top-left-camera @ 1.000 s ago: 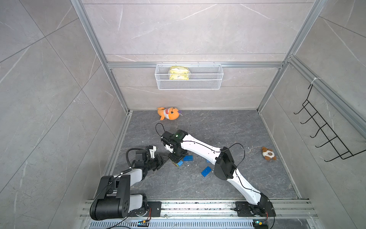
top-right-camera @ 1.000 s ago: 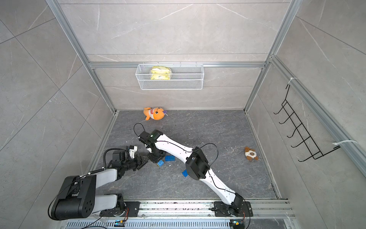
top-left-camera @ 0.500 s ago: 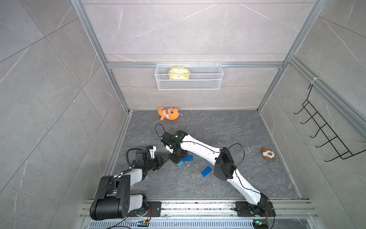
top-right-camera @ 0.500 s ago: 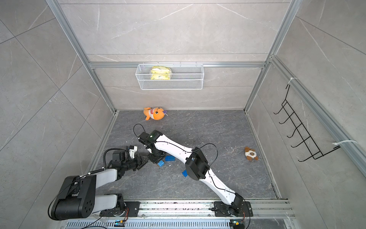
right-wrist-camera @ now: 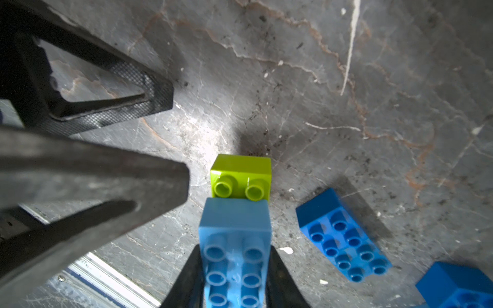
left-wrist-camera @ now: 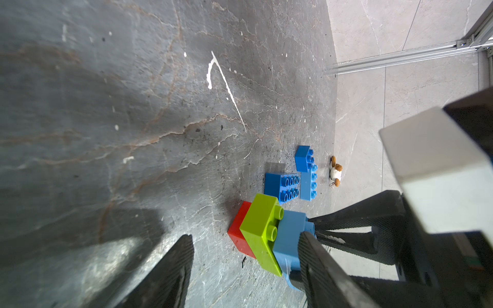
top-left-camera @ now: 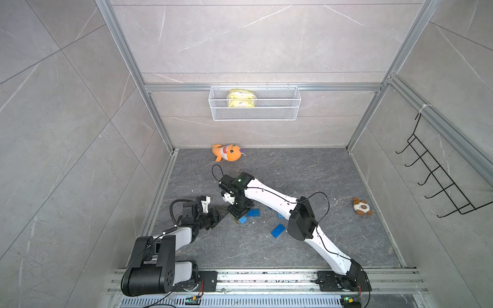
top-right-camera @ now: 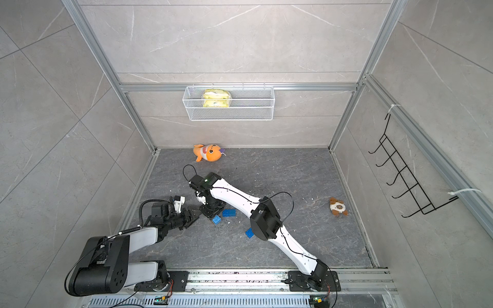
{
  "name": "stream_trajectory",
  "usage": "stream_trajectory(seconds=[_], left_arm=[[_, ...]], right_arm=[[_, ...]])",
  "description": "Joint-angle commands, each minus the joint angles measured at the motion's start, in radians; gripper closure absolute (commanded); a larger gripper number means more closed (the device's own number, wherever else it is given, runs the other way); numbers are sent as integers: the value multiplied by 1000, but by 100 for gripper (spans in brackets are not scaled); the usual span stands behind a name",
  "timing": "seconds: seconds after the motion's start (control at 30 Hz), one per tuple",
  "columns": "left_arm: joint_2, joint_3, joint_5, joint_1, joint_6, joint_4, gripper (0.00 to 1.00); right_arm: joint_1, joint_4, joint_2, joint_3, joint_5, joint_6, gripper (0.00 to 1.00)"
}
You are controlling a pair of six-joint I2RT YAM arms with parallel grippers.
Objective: Assemble a heart with lego
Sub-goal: Assemble the lego brick with the lego brick.
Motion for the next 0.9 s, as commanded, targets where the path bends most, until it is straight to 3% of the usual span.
stream_trajectory(seconds=[0.0, 0.33, 0.5, 0.6, 0.7, 0.87], left_arm=[[-9, -1, 5, -3, -7, 12, 34], [-6, 2, -3, -3, -7, 9, 34], [-8, 2, -7, -3, -7, 8, 34], [-9, 2, -6, -3, -7, 4, 34], [-16, 2, -8, -3, -8, -3, 34], [-39, 8, -16, -3, -11, -27, 33]], right_arm=[[14, -69, 134, -55, 69, 15, 83], [8, -31, 60, -88, 93, 54, 83], [8, -28, 129, -44, 2, 40, 83], [18, -72, 180, 19, 12, 36, 81], [20, -63, 142, 20, 23, 37, 80], [20, -89, 69, 73, 69, 40, 67]])
